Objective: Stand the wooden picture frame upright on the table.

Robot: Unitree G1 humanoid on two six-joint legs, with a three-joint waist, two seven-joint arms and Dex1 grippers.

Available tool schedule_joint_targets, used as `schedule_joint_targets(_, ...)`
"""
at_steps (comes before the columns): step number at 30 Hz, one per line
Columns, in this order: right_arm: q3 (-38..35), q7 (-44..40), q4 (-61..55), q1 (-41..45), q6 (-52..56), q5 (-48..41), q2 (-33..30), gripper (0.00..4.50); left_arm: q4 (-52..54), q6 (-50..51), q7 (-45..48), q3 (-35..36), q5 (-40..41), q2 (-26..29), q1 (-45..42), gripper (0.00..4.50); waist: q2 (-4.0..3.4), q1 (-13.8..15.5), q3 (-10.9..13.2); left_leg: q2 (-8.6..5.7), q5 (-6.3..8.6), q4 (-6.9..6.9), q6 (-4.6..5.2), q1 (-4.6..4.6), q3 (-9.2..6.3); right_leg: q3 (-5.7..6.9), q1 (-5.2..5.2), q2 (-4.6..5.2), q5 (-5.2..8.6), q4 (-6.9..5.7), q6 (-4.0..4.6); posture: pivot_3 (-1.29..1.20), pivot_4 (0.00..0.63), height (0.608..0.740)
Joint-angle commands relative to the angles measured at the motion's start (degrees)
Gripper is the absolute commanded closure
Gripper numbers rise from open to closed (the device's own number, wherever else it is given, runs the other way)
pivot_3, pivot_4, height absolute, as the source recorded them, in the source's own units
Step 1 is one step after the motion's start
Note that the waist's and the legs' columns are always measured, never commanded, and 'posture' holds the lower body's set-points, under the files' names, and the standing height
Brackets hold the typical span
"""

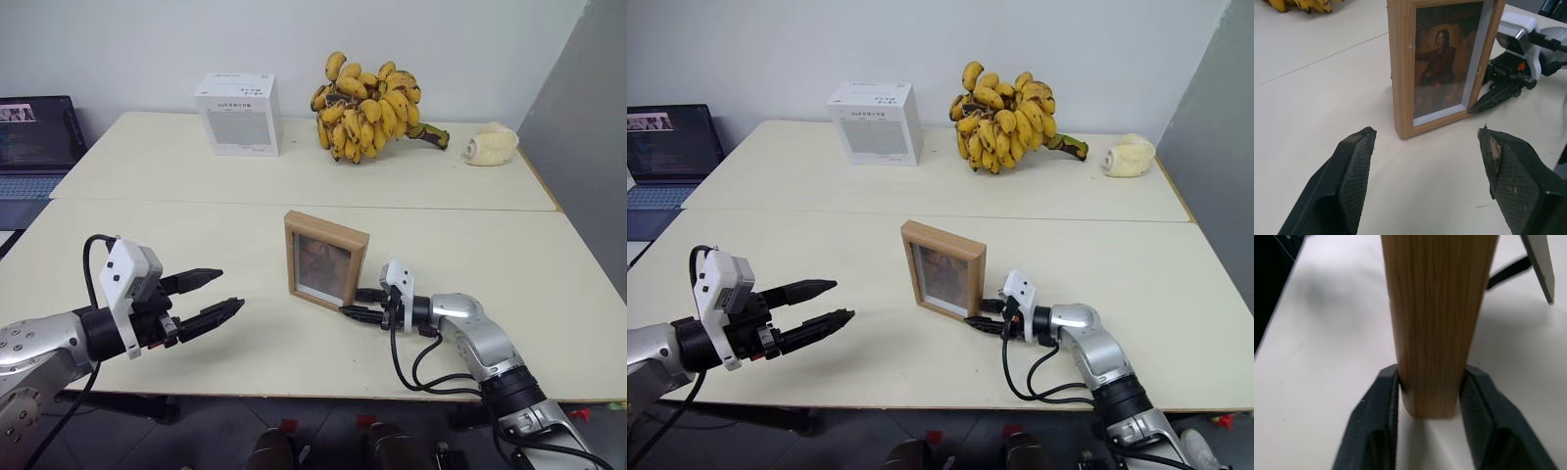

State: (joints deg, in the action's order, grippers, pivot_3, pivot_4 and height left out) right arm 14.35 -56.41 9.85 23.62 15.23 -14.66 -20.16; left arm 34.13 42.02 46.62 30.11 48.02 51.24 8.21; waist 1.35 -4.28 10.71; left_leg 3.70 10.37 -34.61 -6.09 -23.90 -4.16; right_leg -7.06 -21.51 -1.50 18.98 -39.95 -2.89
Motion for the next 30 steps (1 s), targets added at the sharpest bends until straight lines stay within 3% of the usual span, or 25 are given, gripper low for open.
schedule_joint_targets(1, -1.51, 0.36, -1.41, 0.56, 0.06, -0.11, -0.47, 1.58, 0.54, -0.54, -0.55, -0.13, 0.37, -0.29, -0.94, 0.91, 0.0, -0.02, 0.0, 0.0, 0.0, 0.01, 0.0, 0.0, 0.0, 0.0, -0.01, 0.0, -0.01, 0.0, -0.01, 0.0, 0.15, 0.74)
schedule_joint_targets(7, -1.14, 0.48, -1.8, 0.56, -0.85, 0.56, -0.82, 0.4, 0.46, -0.66, -0.79, -0.75, 0.44, -0.53, -1.47, 0.91, 0.0, -0.04, 0.0, 0.0, 0.0, 0.17, 0.0, -0.01, 0.0, 0.02, -0.06, 0.0, 0.01, 0.0, 0.02, 0.0, 0.15, 0.74)
schedule_joint_targets(14, -1.42, -0.23, -5.17, -1.45, -0.25, 0.82, -4.28, 0.4, 0.71, -2.32, -1.63, -1.72, 0.15, -2.67, -2.62, 0.91, 0.01, 0.01, 0.01, 0.0, 0.0, 0.19, 0.0, -0.02, 0.0, 0.02, -0.06, 0.0, 0.01, 0.01, 0.02, 0.0, 0.15, 0.74)
schedule_joint_targets(20, -2.53, 0.61, -13.94, -5.11, 0.71, 4.37, -13.48, 0.4, 0.77, -4.5, -0.91, -2.57, -0.26, -4.26, -3.4, 0.91, 0.01, 0.05, 0.02, -0.02, 0.0, 0.18, 0.0, -0.03, 0.02, -0.01, -0.06, 0.01, 0.02, 0.03, 0.01, 0.0, 0.15, 0.74)
schedule_joint_targets(24, -7.82, 2.26, -25.08, -5.94, 5.87, 2.66, -19.08, 0.4, -0.31, -5.99, -0.85, -2.43, -0.79, -4.79, -4.14, 0.91, -0.06, 0.22, 0.11, 0.0, 0.0, 0.19, 0.0, -0.04, 0.02, 0.0, -0.08, -0.01, 0.02, 0.02, 0.01, 0.0, 0.15, 0.74)
schedule_joint_targets(30, -12.13, 5.23, -35.23, -3.67, 15.1, -1.82, -20.06, 0.4, -1.56, -8.11, 0.49, -3.94, -3.06, -4.27, -4.54, 0.91, -0.03, -0.05, 0.1, 0.02, 0.0, 0.19, 0.0, -0.06, 0.04, -0.03, -0.14, -0.03, 0.01, 0.01, 0.0, 0.0, 0.15, 0.74)
